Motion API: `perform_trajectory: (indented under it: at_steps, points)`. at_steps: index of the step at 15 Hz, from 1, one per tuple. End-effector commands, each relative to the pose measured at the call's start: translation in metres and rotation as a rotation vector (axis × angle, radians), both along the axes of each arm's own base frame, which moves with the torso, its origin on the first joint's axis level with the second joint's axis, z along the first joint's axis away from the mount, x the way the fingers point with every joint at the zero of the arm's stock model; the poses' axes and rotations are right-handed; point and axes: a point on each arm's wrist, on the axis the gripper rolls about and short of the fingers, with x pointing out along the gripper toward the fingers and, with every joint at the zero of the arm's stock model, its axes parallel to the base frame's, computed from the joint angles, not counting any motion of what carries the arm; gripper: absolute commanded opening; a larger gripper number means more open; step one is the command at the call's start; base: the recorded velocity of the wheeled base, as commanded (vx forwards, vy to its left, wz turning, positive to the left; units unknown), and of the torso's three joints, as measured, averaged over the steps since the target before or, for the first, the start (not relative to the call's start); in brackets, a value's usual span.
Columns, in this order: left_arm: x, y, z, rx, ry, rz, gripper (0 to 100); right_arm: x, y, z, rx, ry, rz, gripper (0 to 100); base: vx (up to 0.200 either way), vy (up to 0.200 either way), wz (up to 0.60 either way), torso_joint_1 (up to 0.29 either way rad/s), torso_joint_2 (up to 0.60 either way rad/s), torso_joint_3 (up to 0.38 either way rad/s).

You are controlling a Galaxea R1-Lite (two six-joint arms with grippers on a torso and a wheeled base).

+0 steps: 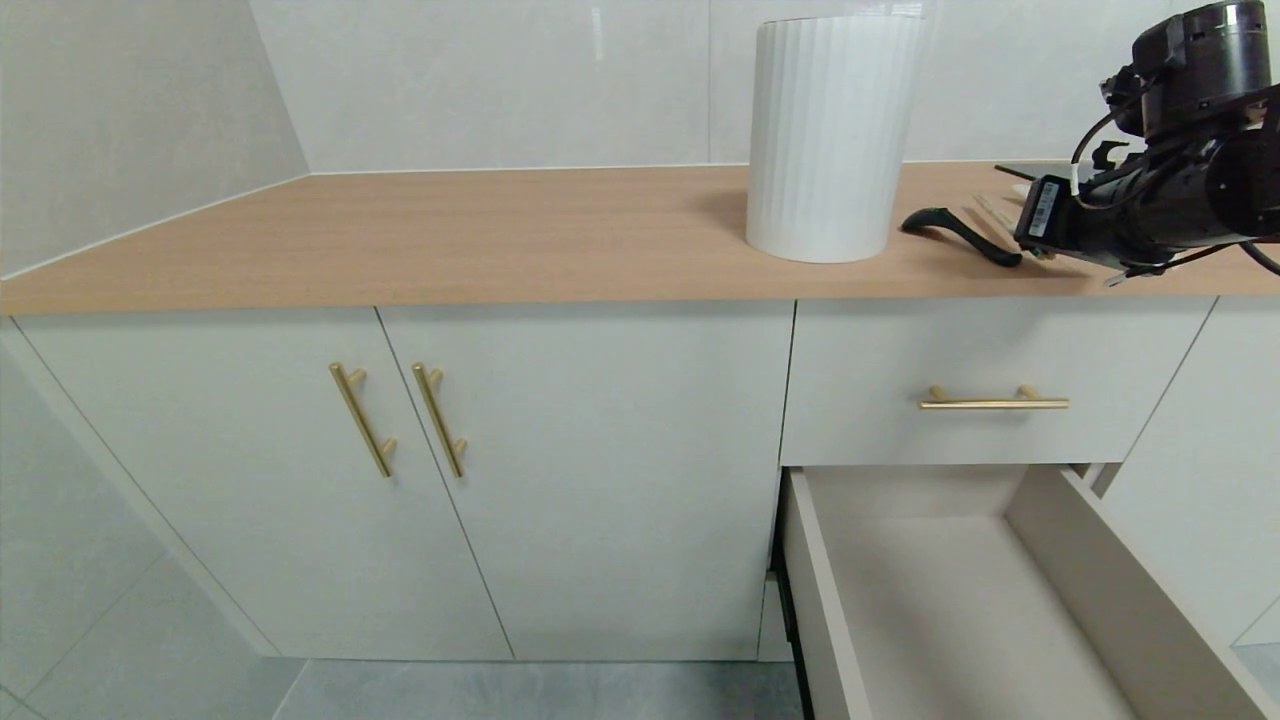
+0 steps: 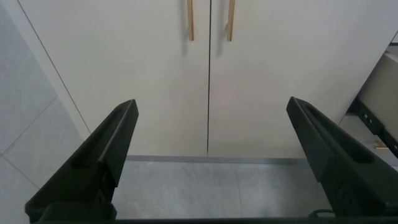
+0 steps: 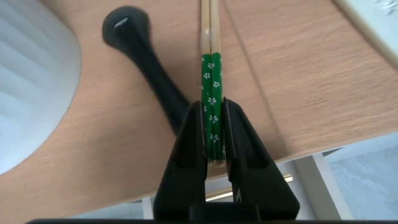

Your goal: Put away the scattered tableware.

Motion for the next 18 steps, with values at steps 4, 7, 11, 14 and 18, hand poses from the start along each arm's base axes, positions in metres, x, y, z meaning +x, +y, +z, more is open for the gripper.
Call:
perform_trajectory:
  at_steps: [4, 7, 11, 14, 18]
  points:
    - [0.0, 0.0, 0.0, 0.0, 0.0, 0.001, 100, -0.011, -0.004, 0.013, 0.012, -0.039, -0.006, 0, 0.0, 0.0, 0.0, 0.0, 0.0, 0.0]
    - [0.0, 0.0, 0.0, 0.0, 0.0, 0.001, 100, -0.076, -0.016, 0.059, 0.075, -0.18, 0.022, 0, 0.0, 0.0, 0.0, 0.0, 0.0, 0.0]
    - [0.0, 0.0, 0.0, 0.0, 0.0, 0.001, 100, -0.186, -0.032, 0.058, 0.187, -0.218, 0.26, 0, 0.0, 0.0, 0.0, 0.0, 0.0, 0.0]
    - [0.0, 0.0, 0.0, 0.0, 0.0, 0.001, 100, -0.232, -0.038, 0.029, 0.23, -0.175, 0.398, 0, 0.0, 0.0, 0.0, 0.0, 0.0, 0.0]
    - [0.0, 0.0, 0.0, 0.0, 0.0, 0.001, 100, -0.237, -0.034, -0.001, 0.23, -0.06, 0.534, 0, 0.0, 0.0, 0.0, 0.0, 0.0, 0.0]
